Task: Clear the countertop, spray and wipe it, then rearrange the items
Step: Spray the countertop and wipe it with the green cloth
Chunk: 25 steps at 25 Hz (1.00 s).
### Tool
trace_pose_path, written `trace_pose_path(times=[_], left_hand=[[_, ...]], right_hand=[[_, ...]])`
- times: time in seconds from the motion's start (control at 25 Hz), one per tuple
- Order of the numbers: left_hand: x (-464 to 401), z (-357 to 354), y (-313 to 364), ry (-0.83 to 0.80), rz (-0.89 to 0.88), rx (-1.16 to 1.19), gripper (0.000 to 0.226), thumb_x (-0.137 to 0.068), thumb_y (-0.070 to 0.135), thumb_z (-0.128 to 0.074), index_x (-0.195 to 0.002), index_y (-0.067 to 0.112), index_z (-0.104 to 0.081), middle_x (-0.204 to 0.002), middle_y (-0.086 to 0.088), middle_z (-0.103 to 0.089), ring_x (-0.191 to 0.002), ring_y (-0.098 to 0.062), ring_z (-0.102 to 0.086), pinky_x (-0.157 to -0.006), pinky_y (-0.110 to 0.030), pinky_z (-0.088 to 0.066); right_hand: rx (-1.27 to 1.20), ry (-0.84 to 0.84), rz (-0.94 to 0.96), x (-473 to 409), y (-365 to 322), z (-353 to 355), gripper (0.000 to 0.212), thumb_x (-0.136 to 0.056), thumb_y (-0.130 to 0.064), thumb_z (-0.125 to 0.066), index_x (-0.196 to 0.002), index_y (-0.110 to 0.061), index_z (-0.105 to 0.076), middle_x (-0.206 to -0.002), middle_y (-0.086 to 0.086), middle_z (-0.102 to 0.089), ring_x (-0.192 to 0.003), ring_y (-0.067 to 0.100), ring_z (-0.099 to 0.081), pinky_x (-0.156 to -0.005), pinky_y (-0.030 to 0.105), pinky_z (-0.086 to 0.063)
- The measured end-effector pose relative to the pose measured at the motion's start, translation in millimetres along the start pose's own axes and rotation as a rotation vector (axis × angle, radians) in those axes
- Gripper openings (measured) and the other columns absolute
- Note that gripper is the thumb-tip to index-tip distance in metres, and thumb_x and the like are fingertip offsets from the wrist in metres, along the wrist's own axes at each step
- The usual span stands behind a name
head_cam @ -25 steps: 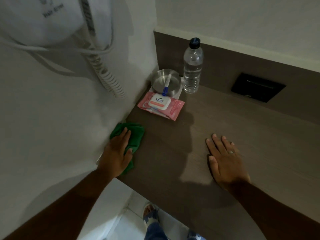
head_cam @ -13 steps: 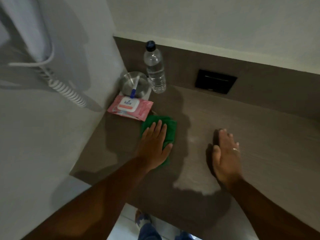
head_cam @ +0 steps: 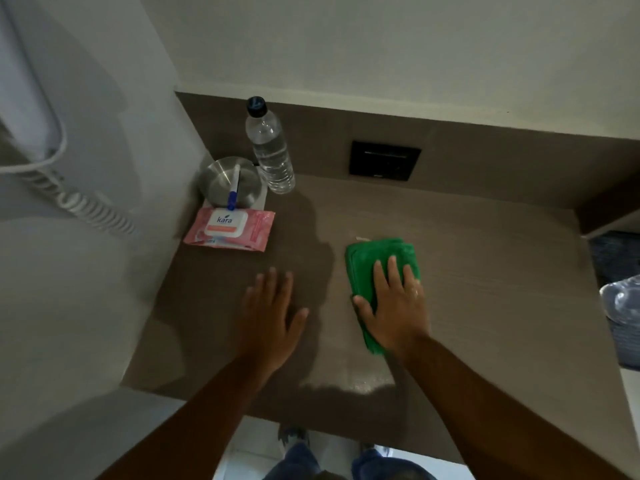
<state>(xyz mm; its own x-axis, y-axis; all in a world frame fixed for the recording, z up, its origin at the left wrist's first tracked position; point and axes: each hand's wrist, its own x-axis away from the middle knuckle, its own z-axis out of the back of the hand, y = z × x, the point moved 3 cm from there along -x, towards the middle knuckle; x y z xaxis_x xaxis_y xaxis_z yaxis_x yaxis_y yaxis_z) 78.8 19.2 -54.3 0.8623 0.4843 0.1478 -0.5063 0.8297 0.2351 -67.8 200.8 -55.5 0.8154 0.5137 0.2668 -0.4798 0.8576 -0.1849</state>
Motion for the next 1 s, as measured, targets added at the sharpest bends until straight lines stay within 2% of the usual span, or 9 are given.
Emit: trace_pose_path(times=[0.12,0.32,0.44,0.6,0.68,0.8,0.88,0.92,1.0], left_hand=[[7,-11,-34,-0.099,-0.012,-0.197,0.074,-0.092,0.066,-0.018,-0.155,0.029,-0.009,-0.163,-0.013,-0.01,-0.149,-0.034,-0.011,-0.119,-0.05,-0.011],[2,-25,-39,0.034,-0.071,-0.177,0.068,-0.093,0.063,-0.025,-0.153,0.03,-0.021,-0.158,-0.016,-0.025,-0.144,-0.037,-0.024,-0.114,-0.054,-0.022],[3,-24,-40,0.051,-0.077,-0.186,0.065,-0.094,0.057,-0.026,-0.152,0.028,-0.024,-0.158,-0.017,-0.027,-0.144,-0.037,-0.025,-0.114,-0.053,-0.022],[7,-15,-38,0.022,-0.092,-0.106,0.064,-0.094,0.046,-0.019,-0.152,0.022,-0.03,-0.158,-0.016,-0.027,-0.145,-0.036,-0.025,-0.116,-0.052,-0.02],[7,-11,-40,-0.026,-0.097,-0.096,0.067,-0.094,0.051,-0.011,-0.154,0.024,-0.022,-0.161,-0.013,-0.022,-0.147,-0.033,-0.019,-0.118,-0.052,-0.017],[6,-4,-40,-0.046,-0.098,-0.056,0.07,-0.091,0.062,-0.01,-0.154,0.03,-0.019,-0.16,-0.011,-0.023,-0.147,-0.034,-0.019,-0.117,-0.055,-0.017],[1,4,-26,-0.039,-0.242,0.026,0.068,-0.092,0.067,-0.018,-0.153,0.036,-0.02,-0.159,-0.005,-0.028,-0.146,-0.034,-0.022,-0.115,-0.056,-0.013],[-3,8,-13,-0.066,-0.394,0.047,0.067,-0.092,0.069,-0.022,-0.151,0.04,-0.019,-0.159,-0.001,-0.029,-0.147,-0.031,-0.021,-0.116,-0.055,-0.011],[-14,10,20,-0.14,-0.761,-0.055,0.065,-0.089,0.071,-0.03,-0.148,0.042,-0.026,-0.157,0.0,-0.033,-0.148,-0.027,-0.02,-0.116,-0.052,-0.006]], right_hand=[[0.071,0.04,-0.141,-70,7,12,0.073,-0.092,-0.053,-0.031,-0.156,-0.022,-0.011,-0.164,0.014,-0.007,-0.147,0.041,-0.007,-0.119,0.051,-0.013],[0.086,0.099,-0.182,-125,18,34,0.064,-0.093,-0.048,-0.028,-0.154,-0.032,-0.018,-0.163,0.009,-0.014,-0.147,0.039,-0.012,-0.117,0.051,-0.016],[0.168,0.006,-0.013,-38,-16,2,0.061,-0.094,-0.044,-0.024,-0.154,-0.03,-0.021,-0.162,0.008,-0.019,-0.148,0.037,-0.012,-0.117,0.056,-0.014],[0.117,-0.02,0.336,143,-68,-60,0.062,-0.088,-0.049,-0.041,-0.148,-0.036,-0.033,-0.156,0.006,-0.034,-0.143,0.037,-0.028,-0.112,0.059,-0.022],[0.17,-0.016,0.372,153,-67,-62,0.06,-0.091,-0.051,-0.041,-0.148,-0.036,-0.033,-0.157,0.006,-0.033,-0.143,0.037,-0.029,-0.112,0.058,-0.022],[0.176,-0.064,0.425,143,-59,-46,0.06,-0.096,-0.054,-0.029,-0.152,-0.033,-0.022,-0.161,0.006,-0.015,-0.148,0.035,-0.008,-0.115,0.058,-0.005],[0.068,-0.075,0.295,151,-48,-40,0.066,-0.095,-0.055,-0.03,-0.154,-0.03,-0.016,-0.162,0.006,-0.009,-0.149,0.033,-0.009,-0.117,0.054,-0.004],[-0.004,-0.038,0.145,158,-38,-36,0.068,-0.092,-0.056,-0.037,-0.153,-0.029,-0.02,-0.161,0.006,-0.019,-0.146,0.032,-0.022,-0.117,0.052,-0.017],[-0.116,0.053,-0.145,173,-17,-24,0.063,-0.083,-0.06,-0.05,-0.138,-0.03,-0.041,-0.136,0.002,-0.051,-0.121,0.023,-0.05,-0.098,0.039,-0.043]])
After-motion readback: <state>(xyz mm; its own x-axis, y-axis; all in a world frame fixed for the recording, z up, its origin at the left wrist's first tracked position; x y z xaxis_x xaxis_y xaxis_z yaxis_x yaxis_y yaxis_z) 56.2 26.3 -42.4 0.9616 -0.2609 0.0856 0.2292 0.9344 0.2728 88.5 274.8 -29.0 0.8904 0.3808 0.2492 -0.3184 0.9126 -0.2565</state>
